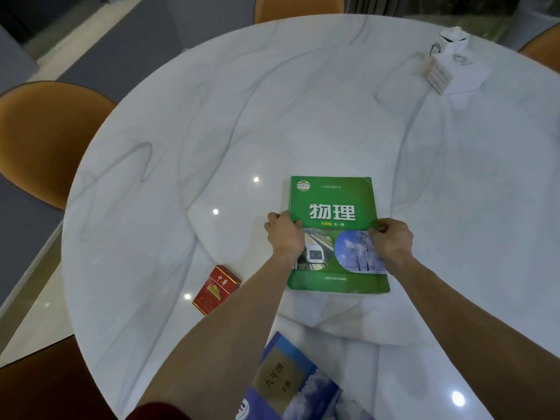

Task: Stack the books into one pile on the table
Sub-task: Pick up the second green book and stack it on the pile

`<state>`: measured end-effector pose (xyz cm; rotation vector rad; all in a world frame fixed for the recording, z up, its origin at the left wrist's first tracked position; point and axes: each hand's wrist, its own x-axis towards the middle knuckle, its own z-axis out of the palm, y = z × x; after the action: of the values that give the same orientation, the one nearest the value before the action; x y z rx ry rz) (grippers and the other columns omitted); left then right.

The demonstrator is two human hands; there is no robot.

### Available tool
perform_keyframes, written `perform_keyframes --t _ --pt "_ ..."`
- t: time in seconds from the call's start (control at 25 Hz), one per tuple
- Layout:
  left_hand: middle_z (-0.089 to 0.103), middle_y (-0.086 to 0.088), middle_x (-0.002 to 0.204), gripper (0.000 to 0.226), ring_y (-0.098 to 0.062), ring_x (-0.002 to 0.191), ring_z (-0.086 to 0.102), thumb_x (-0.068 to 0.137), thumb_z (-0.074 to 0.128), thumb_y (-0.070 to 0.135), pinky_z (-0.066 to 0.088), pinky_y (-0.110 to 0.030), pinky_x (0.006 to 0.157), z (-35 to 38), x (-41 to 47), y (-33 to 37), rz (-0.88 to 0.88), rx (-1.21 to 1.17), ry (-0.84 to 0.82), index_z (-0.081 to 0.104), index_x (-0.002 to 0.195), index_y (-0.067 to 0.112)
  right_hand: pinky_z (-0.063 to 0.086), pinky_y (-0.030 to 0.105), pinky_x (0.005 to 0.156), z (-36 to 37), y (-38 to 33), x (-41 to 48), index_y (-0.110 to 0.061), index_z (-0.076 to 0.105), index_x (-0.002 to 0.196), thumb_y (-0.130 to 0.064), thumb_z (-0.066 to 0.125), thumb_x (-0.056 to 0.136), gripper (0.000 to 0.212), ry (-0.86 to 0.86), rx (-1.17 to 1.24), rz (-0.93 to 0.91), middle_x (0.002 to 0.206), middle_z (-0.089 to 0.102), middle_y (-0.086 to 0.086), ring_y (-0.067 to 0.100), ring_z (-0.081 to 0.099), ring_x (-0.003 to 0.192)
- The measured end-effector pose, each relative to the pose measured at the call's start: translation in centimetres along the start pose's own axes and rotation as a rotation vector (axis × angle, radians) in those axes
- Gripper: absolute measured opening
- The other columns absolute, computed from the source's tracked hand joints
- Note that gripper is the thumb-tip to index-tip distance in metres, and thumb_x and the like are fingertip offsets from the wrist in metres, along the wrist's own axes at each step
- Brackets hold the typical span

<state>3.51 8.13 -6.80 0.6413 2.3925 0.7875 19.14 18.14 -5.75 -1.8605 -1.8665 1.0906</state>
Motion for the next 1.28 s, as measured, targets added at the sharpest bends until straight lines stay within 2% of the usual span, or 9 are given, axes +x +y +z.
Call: perform_keyframes --t 0.12,0.36,0.52,0.68,0.8,0.92,1.08,1.28 --pt "0.042 -0.019 0.128 0.028 -0.035 0.118 0.042 0.098 0.043 0.013 0.040 -0.040 0.099 -0.1 -0.1 0.1 0.017 0.027 -0.009 0.055 0.121 0.001 0.049 0.034 0.093 -0.1 -0.1 0.2 0.004 0.066 0.111 -0.001 0.055 0.088 0.026 -0.015 0.021 0.034 0.113 0.068 0.023 0.036 0.063 0.106" --pt "0.046 -0.019 0.127 0.034 -0.034 0.117 0.046 0.096 0.047 0.020 0.044 -0.044 0.097 -1.2 -0.5 0.6 0.076 0.193 -0.037 0.048 0.126 0.003 0.049 0.037 0.092 -0.5 0.0 -0.2 0.007 0.065 0.109 -0.005 0.052 0.090 0.026 -0.050 -0.097 -0.027 0.112 0.067 0.026 0.039 0.062 0.105" --pt "0.052 -0.016 0.123 0.036 -0.032 0.114 0.049 0.096 0.046 0.024 0.047 -0.046 0.094 -2.4 -2.4 0.8 0.281 0.387 -0.007 0.052 0.127 0.008 0.046 0.039 0.096 -1.4 1.2 -2.0 0.000 0.057 0.121 -0.016 0.049 0.093 0.034 -0.064 -0.225 -0.084 0.122 0.058 0.025 0.039 0.055 0.113" --pt "0.057 -0.014 0.120 0.033 -0.030 0.113 0.049 0.095 0.046 0.026 0.044 -0.043 0.091 -3.0 -5.5 1.2 0.494 0.581 -0.031 0.057 0.122 0.011 0.043 0.042 0.094 -3.1 2.2 -4.8 -0.005 0.055 0.121 -0.023 0.042 0.095 0.034 -0.102 -0.516 -0.221 0.122 0.054 0.020 0.036 0.052 0.114" --pt "0.057 -0.012 0.122 0.034 -0.030 0.115 0.048 0.094 0.046 0.024 0.042 -0.041 0.091 -3.3 -8.3 1.0 0.592 0.686 -0.044 0.054 0.126 0.014 0.044 0.040 0.091 -4.2 2.9 -7.2 -0.006 0.056 0.119 -0.024 0.041 0.095 0.034 -0.099 -0.601 -0.334 0.119 0.056 0.019 0.035 0.052 0.112" --pt "0.058 -0.013 0.122 0.034 -0.032 0.115 0.048 0.094 0.046 0.023 0.042 -0.042 0.088 -3.6 -10.7 0.4 0.626 0.720 -0.026 0.055 0.125 0.011 0.046 0.040 0.087 -4.7 4.0 -9.5 -0.002 0.059 0.112 -0.023 0.041 0.094 0.032 -0.098 -0.594 -0.416 0.113 0.058 0.021 0.037 0.056 0.106" --pt "0.058 -0.014 0.119 0.032 -0.032 0.111 0.050 0.094 0.045 0.021 0.044 -0.042 0.086 -4.0 -14.1 -2.4 0.560 0.631 -0.009 0.057 0.122 0.009 0.048 0.039 0.084 -4.7 5.3 -12.9 -0.001 0.063 0.102 -0.021 0.044 0.092 0.029 -0.190 -0.514 -0.459 0.110 0.063 0.020 0.037 0.058 0.102" --pt "0.058 -0.014 0.122 0.033 -0.031 0.113 0.051 0.095 0.045 0.023 0.045 -0.043 0.092 -4.7 -18.3 -8.1 0.426 0.559 0.006 0.056 0.124 0.011 0.048 0.036 0.090 -2.4 7.8 -17.4 -0.009 0.060 0.117 -0.027 0.047 0.093 0.033 -0.388 -0.608 -0.557 0.119 0.061 0.015 0.031 0.058 0.109"
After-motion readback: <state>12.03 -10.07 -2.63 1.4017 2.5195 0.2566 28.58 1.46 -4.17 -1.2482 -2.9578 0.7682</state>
